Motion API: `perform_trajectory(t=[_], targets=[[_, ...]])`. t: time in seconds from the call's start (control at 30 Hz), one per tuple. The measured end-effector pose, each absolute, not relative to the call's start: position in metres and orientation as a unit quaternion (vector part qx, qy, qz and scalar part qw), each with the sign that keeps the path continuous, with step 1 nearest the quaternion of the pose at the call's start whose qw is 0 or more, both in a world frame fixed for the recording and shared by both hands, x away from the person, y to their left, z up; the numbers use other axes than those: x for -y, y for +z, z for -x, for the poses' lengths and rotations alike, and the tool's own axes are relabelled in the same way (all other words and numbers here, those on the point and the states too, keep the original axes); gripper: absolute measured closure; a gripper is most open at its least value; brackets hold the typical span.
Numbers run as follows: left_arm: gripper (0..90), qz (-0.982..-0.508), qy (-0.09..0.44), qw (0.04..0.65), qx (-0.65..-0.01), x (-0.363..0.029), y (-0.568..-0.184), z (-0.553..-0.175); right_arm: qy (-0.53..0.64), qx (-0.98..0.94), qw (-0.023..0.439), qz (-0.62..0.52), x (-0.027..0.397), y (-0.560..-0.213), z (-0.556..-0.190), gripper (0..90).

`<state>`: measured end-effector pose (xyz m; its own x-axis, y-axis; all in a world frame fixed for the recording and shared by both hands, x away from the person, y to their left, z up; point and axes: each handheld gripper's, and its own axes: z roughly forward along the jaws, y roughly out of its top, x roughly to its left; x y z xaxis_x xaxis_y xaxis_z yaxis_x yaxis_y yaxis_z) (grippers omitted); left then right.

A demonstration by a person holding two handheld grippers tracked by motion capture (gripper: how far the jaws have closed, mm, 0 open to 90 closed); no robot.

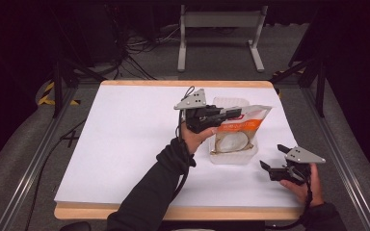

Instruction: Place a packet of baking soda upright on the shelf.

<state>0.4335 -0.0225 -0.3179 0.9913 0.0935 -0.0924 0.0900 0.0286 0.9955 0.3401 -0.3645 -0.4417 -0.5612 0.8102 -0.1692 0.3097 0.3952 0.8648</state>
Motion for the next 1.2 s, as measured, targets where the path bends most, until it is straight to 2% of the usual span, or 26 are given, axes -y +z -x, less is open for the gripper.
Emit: perform_trajectory(t=[0.2, 0.3, 0.8, 1.03, 1.2], targets=[[89.9, -0.691, -0.002, 0.720, -0.065, 0.008, -0.319, -0.429, 0.415, -0.779, 0.299, -0.361, 0.364, -0.442, -0.340, 10.8], [89.9, -0.679, -0.024, 0.731, -0.064, 0.007, -0.324, -0.429, 0.414, -0.780, 0.299, -0.361, 0.364, -0.442, -0.340, 10.8], [89.9, -0.705, 0.010, 0.708, -0.050, 0.059, -0.301, -0.438, 0.417, -0.779, 0.298, -0.361, 0.365, -0.442, -0.340, 10.8], [89.9, -0.700, 0.021, 0.712, -0.049, 0.062, -0.288, -0.446, 0.418, -0.779, 0.298, -0.361, 0.365, -0.442, -0.340, 10.8], [89.9, -0.706, 0.006, 0.707, -0.049, 0.067, -0.300, -0.448, 0.417, -0.779, 0.300, -0.360, 0.365, -0.442, -0.340, 10.8]])
